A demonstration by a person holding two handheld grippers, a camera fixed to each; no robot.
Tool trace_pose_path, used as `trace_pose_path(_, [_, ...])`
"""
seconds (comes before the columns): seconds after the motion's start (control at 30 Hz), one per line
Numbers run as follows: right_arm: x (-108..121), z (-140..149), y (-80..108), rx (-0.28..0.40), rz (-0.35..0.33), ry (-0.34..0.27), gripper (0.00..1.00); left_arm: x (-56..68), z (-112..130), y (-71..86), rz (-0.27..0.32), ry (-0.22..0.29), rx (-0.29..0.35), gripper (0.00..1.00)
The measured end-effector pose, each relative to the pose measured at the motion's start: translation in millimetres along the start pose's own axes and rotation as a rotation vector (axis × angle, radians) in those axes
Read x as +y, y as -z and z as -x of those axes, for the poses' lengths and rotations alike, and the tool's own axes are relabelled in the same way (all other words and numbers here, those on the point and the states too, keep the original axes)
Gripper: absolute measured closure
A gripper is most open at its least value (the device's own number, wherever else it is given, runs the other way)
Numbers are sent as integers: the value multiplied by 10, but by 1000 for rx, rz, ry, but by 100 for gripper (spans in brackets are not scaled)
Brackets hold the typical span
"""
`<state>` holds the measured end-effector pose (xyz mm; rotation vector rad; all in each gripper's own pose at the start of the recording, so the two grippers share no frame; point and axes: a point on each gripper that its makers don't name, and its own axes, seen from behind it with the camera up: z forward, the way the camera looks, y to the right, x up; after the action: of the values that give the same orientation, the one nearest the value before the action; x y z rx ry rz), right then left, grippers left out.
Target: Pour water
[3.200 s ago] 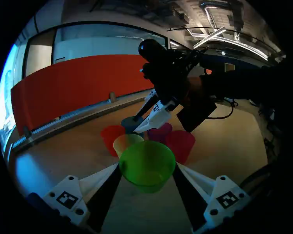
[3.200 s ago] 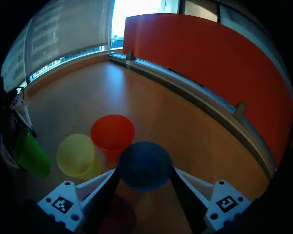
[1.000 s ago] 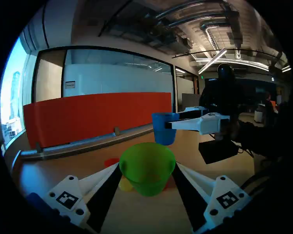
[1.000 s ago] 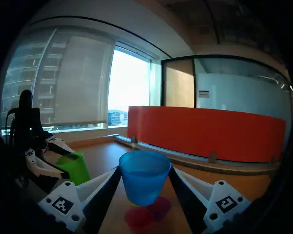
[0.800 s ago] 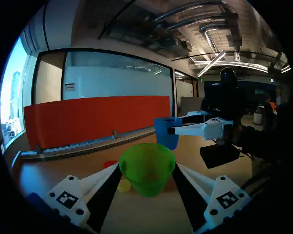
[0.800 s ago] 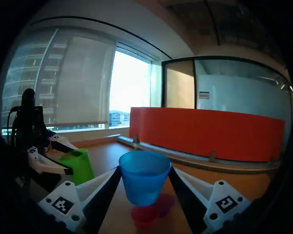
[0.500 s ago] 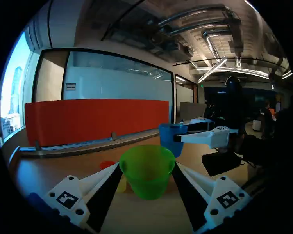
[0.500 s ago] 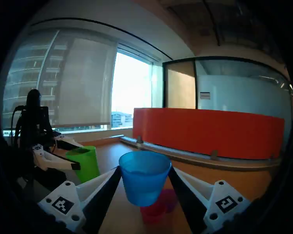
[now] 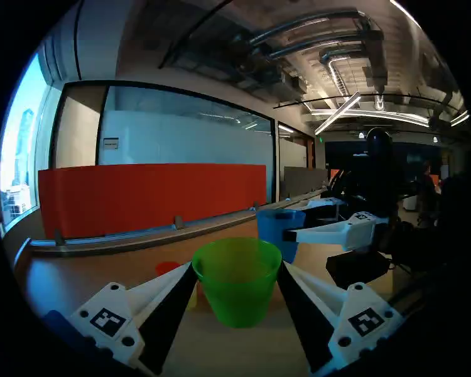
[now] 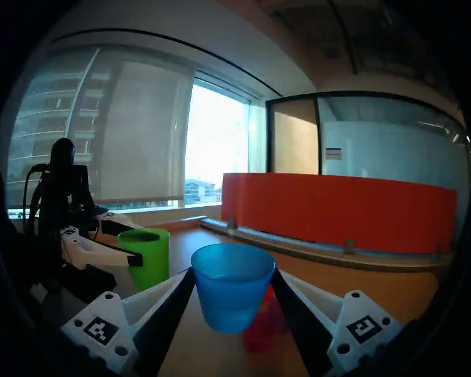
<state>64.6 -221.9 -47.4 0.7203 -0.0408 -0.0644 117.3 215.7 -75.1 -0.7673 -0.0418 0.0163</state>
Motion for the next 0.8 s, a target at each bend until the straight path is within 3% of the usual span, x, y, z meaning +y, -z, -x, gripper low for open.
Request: trace_pose_path(0.8, [-162,-13,98,9,-16,24,10,129,5,46,20,-7,-6,13])
